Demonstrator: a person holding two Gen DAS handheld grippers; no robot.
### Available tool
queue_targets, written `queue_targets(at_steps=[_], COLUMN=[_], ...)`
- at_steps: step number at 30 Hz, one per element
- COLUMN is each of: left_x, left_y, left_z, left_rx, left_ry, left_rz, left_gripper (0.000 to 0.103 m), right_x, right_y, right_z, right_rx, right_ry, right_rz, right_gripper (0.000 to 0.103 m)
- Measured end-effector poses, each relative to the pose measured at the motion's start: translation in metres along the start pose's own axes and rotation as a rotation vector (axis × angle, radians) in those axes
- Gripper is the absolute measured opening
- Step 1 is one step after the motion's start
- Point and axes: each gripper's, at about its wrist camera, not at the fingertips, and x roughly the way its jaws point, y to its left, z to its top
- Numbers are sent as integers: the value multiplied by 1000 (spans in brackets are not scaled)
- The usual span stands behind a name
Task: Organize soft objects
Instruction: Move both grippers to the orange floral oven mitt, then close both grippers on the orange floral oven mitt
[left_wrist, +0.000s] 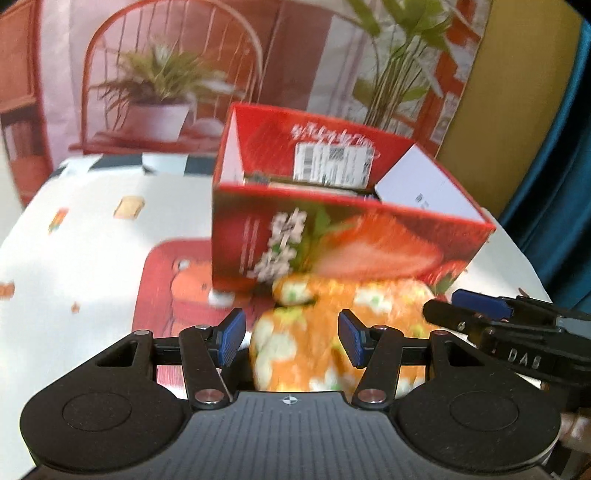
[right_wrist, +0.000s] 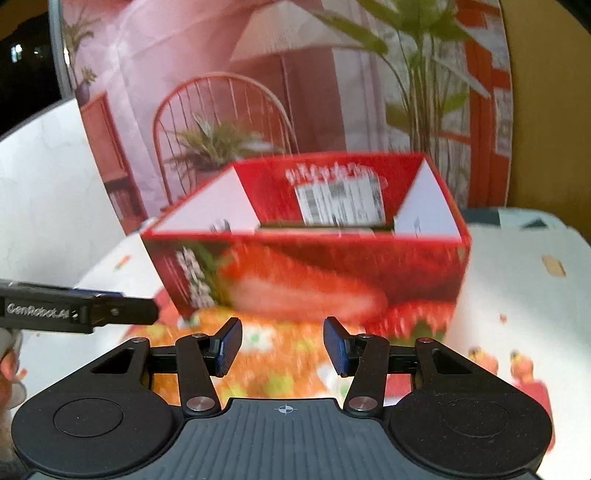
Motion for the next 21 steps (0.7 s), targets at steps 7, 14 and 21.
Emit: queue_targets(at_steps=[7, 14, 21], left_x=[8, 17, 27], left_y=[5, 7, 12], left_z=[-12, -23, -30], left_rx=[-33, -50, -70], left_ry=[44, 71, 88], left_rz=[-20, -27, -40], left_gripper=[58, 58, 58], right_x=[1, 9, 20], right_y=[-16, -28, -37], right_z=[-14, -19, -26], right_rx=[73, 122, 183], right_ry=[32, 61, 94], right_rz=[-24, -30, -9], right_gripper=[46, 52, 56])
